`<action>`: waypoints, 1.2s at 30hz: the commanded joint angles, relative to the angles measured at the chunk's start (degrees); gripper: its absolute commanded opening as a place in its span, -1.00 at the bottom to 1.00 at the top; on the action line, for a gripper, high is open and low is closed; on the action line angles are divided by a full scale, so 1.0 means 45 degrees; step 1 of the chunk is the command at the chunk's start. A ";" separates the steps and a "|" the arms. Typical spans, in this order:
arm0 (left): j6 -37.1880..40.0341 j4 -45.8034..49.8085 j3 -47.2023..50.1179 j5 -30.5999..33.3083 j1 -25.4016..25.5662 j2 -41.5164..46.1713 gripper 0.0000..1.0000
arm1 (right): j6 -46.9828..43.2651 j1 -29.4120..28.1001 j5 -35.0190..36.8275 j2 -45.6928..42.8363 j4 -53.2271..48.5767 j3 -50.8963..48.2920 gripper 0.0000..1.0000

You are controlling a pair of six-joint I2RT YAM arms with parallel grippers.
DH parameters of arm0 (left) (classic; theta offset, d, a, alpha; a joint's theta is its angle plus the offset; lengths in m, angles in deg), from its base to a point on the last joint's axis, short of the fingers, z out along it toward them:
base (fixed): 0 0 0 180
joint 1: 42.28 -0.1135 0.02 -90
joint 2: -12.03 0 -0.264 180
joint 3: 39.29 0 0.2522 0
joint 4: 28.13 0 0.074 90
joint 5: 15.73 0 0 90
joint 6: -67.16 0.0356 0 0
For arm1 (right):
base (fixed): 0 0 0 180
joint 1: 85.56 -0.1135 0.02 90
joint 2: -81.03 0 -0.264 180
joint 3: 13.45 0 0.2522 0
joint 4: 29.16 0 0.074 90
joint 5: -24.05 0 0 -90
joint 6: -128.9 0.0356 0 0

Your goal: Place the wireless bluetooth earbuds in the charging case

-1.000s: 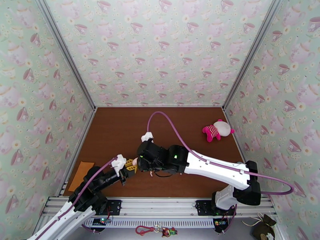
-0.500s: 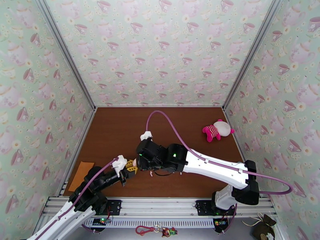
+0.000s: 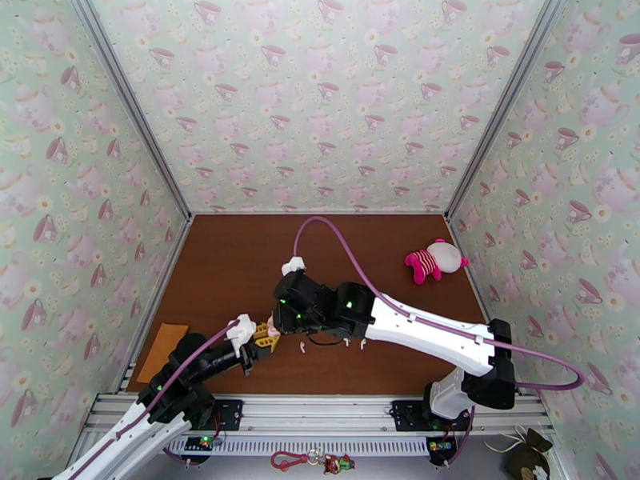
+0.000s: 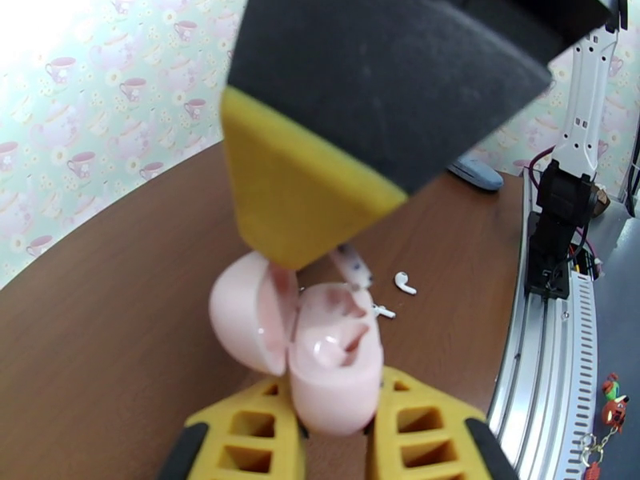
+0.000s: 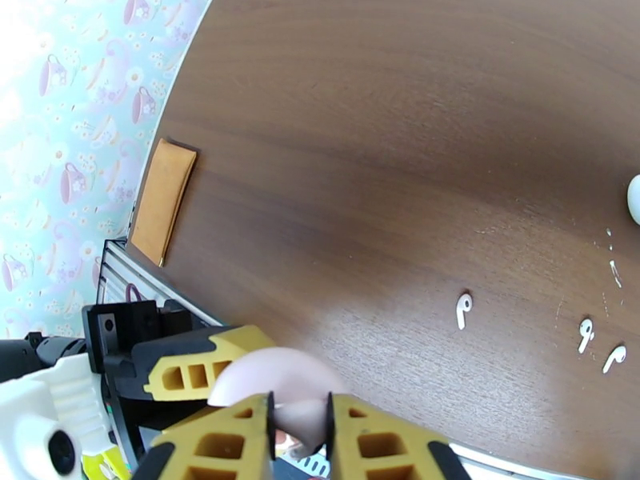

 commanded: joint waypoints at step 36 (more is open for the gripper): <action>-0.1630 -0.0986 0.0081 -0.1897 0.0149 0.0057 -1.00 | -0.2994 -0.1595 0.2516 -0.2264 0.3846 -0.2844 -0.59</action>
